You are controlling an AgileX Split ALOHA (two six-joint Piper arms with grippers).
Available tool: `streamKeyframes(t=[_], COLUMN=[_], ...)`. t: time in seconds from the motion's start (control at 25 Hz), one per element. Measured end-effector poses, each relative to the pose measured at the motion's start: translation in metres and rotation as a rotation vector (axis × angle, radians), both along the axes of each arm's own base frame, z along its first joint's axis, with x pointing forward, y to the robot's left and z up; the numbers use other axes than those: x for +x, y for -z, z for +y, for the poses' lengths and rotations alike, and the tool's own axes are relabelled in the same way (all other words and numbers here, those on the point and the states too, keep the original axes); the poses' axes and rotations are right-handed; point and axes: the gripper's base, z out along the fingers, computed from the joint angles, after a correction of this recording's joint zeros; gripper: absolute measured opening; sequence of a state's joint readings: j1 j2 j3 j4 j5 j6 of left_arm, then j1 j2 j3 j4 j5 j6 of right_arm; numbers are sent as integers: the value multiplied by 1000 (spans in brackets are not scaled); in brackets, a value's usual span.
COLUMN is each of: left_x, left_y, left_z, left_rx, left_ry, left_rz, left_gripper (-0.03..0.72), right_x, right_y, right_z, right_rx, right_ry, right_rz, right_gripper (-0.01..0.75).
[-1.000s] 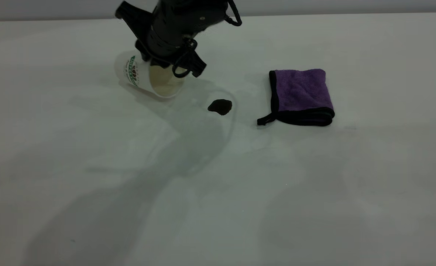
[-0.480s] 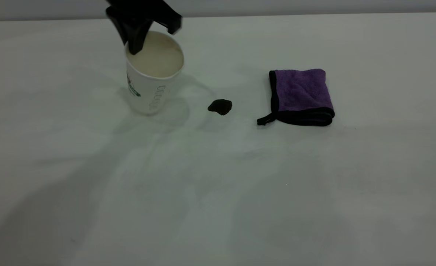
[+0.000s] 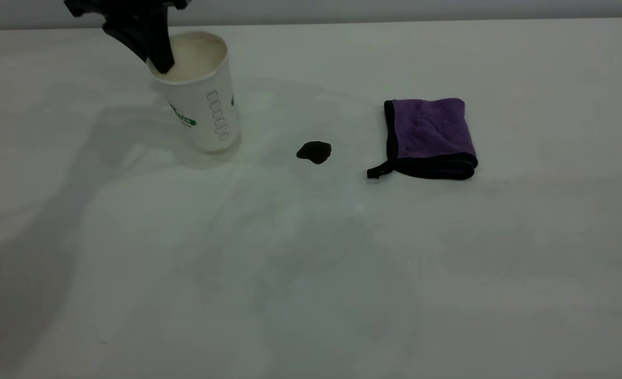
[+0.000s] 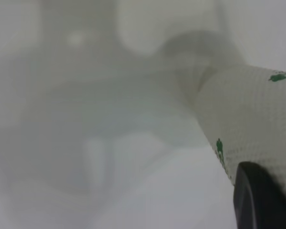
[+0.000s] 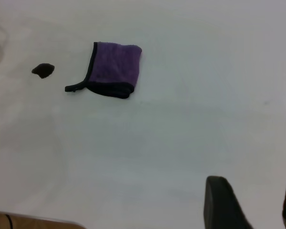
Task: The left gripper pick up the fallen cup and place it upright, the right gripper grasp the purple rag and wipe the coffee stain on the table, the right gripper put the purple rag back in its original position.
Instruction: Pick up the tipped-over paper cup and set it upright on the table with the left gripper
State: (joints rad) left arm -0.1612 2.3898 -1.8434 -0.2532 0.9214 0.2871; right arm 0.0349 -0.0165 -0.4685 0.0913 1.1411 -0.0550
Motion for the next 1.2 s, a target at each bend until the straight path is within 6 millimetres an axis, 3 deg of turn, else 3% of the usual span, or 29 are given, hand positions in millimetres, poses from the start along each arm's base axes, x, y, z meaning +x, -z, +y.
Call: streamKeyframes(t=[0.28,0.64,0.88,1.04,1.2], left_x=[1,2,2,2,2], left_y=[11,11,26,29,29], left_z=[-11,-12,-12,-12,-12], left_rx=[-10,-10,-5,-5,-6], left_ry=[37,38,37,36,34], left_rz=[-24,-33,-11,-12,-14], left_gripper=[9,15,27,70,188], right_x=[0,0,0,0,0], right_y=[0,0,0,0,0], right_z=[0,0,0,0,0], right_rx=[0,0,0,0,0], right_ry=[0,0,0,0,0], right_rz=[0,0,0,0,0], right_gripper=[346,346,346,346,346])
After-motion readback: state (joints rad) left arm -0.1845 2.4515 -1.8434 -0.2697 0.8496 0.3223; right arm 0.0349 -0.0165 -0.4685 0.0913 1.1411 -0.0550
